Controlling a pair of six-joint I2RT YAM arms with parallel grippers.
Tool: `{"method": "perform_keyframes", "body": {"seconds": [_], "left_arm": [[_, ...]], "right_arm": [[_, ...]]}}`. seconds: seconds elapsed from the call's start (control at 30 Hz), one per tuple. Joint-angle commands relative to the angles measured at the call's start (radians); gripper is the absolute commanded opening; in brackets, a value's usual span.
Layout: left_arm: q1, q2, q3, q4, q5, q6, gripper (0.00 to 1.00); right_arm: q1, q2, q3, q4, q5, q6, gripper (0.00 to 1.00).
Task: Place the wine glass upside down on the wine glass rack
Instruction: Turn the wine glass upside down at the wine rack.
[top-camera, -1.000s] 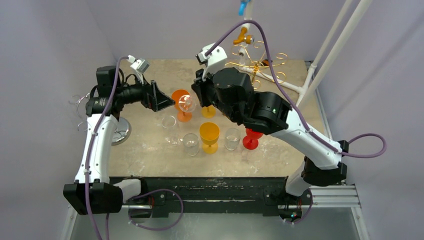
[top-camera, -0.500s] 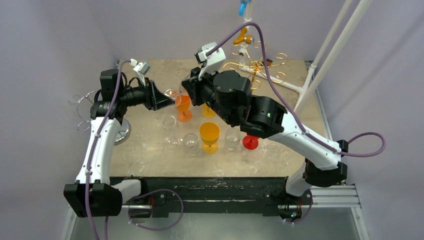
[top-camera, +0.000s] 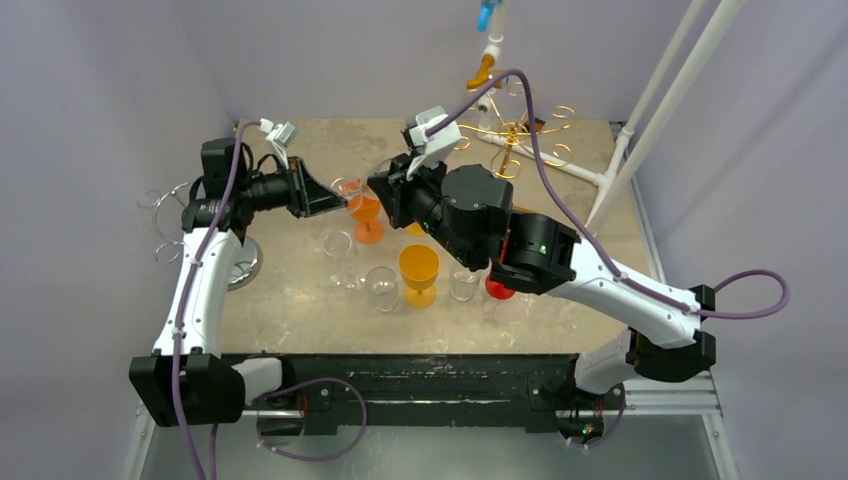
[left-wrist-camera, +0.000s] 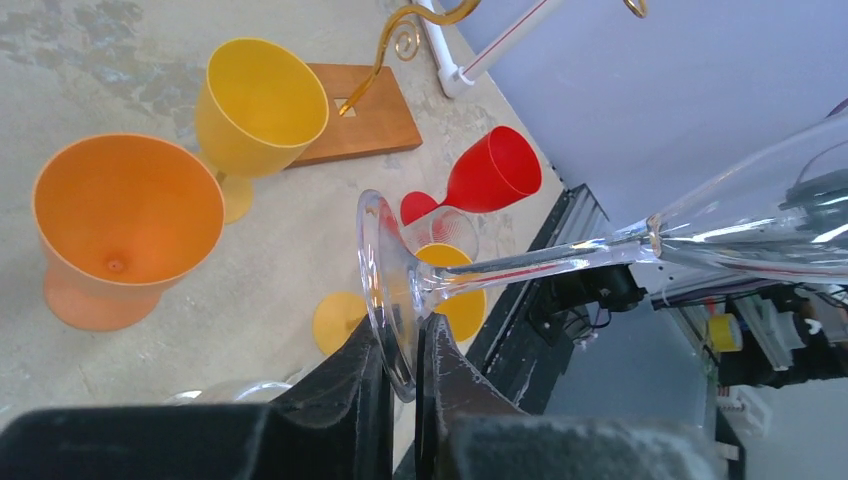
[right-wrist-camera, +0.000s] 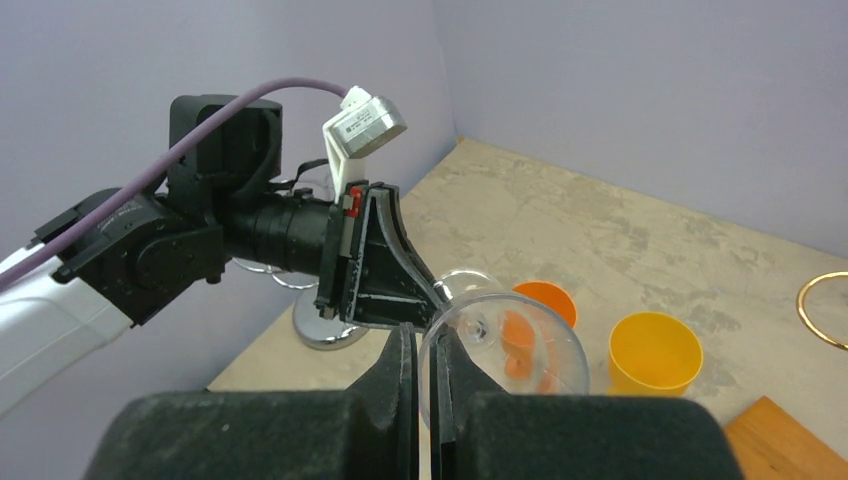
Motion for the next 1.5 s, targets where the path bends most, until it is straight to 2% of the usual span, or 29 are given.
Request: {"method": "perform_keyframes", "body": {"seconds": [0.0, 0.17, 0.23, 0.4, 0.67, 0.8, 0.9, 1.0, 1.23, 1.47], "left_arm": [[-0.012, 0.011, 0.053, -0.027, 0.042, 0.065, 0.00], [-0.011, 0.023, 0.143, -0.097, -0.112, 0.198, 0.00], [-0.012, 0.027, 0.175, -0.095, -0.173, 0.247, 0.00], [-0.011, 0.031, 0.261, -0.057, -0.288, 0.310, 0.00], [-0.012, -0.012, 0.329, 0.069, -0.436, 0.398, 0.00], [-0.011, -0.070, 0.290, 0.190, -0.437, 0.447, 0.00], [-0.012, -0.076, 0.305, 0.204, -0.415, 0.491, 0.00], [-0.011, -0.089, 0.303, 0.202, -0.342, 0.552, 0.00], [-0.011, -0.231, 0.172, 0.254, -0.091, 0.807, 0.00], [-0.011, -0.306, 0.129, 0.255, 0.028, 0.854, 0.00]], "right_arm": [[0.018, -0.036, -0.019, 0.072, -0.082, 0.045, 0.03], [0.018, -0.085, -0.056, 0.006, -0.060, 0.097, 0.47], [0.018, -0.099, -0.066, -0.027, -0.055, 0.114, 0.56], [0.018, -0.110, -0.062, -0.119, -0.063, 0.154, 0.70], [0.018, -0.138, -0.020, -0.295, -0.063, 0.182, 0.80], [0.017, -0.151, 0.005, -0.427, -0.041, 0.191, 0.87], [0.017, -0.147, 0.033, -0.509, -0.025, 0.177, 0.98], [0.015, -0.116, 0.092, -0.534, -0.022, 0.127, 0.99], [0.015, 0.081, 0.333, -0.620, -0.119, -0.015, 0.99], [0.002, 0.075, 0.170, -0.511, -0.231, -0.052, 0.99]]}}
